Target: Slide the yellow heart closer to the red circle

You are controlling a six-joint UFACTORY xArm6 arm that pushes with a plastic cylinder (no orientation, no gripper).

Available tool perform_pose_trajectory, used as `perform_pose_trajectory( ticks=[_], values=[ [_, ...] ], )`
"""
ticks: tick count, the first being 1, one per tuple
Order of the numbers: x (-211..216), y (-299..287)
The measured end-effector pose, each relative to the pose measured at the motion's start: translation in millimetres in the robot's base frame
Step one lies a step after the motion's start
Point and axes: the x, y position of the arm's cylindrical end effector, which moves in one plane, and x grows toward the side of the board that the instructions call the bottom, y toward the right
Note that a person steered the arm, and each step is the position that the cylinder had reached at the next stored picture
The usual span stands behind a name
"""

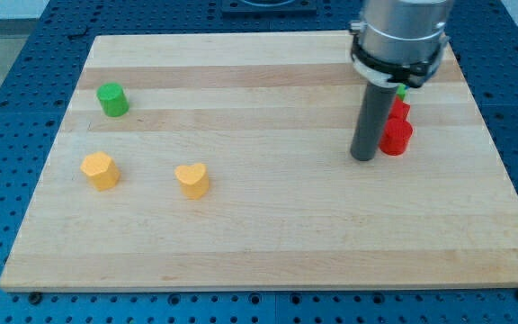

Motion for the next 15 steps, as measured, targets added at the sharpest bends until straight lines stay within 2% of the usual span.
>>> perform_pose_trajectory(
  ticks=[2, 4, 5, 6, 7, 9, 10, 12, 13, 15],
  values=[
    [-9.1, -72.1],
    [-3.1, -192.1],
    [16.4, -231.4],
    [48.8, -238.3],
    [64.9, -213.2],
    [65.2, -247.7],
    [85.7, -235.9],
    [74.0, -113.4],
    [65.6, -80.7],
    [69.6, -101.9]
  ],
)
